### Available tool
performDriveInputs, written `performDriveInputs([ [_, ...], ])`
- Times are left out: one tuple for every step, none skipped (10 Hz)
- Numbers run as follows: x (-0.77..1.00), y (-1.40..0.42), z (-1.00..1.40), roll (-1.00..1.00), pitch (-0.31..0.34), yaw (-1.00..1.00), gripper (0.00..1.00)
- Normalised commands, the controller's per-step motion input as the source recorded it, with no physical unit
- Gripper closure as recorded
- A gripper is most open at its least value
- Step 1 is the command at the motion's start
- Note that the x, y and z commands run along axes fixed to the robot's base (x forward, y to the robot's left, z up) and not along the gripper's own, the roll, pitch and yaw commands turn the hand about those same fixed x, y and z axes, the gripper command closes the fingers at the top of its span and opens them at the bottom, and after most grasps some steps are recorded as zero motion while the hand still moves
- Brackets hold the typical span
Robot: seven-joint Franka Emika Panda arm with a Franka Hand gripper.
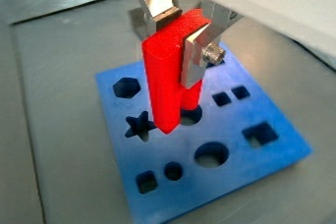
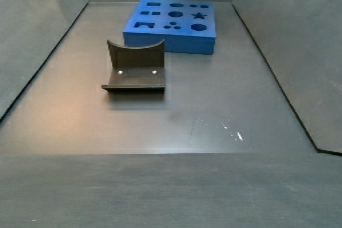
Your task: Insert the square-circle object.
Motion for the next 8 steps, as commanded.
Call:
performDriveInputs([
  [-0.1,0.0,-0.3,0.15,0.074,-0.94,1.0],
  [-0.11,-0.19,-0.31,0.24,0.081,-0.83,1.0],
  [-0.07,-0.27,-0.27,0.26,0.057,-0.75,1.0],
  [-0.06,-0.31,-0.27,0.23,0.02,-0.69,1.0],
  [0.0,-0.31,-0.35,0.21,0.0,-0.44,1.0],
  [-0.06,-0.19,-0.4,0.11,-0.106,-0.21,1.0],
  [-0.37,-0.01,-0.42,0.03,-0.269,-0.04,1.0],
  [-0.42,-0.11,-0.51,0.0,-0.307,-0.16,1.0],
])
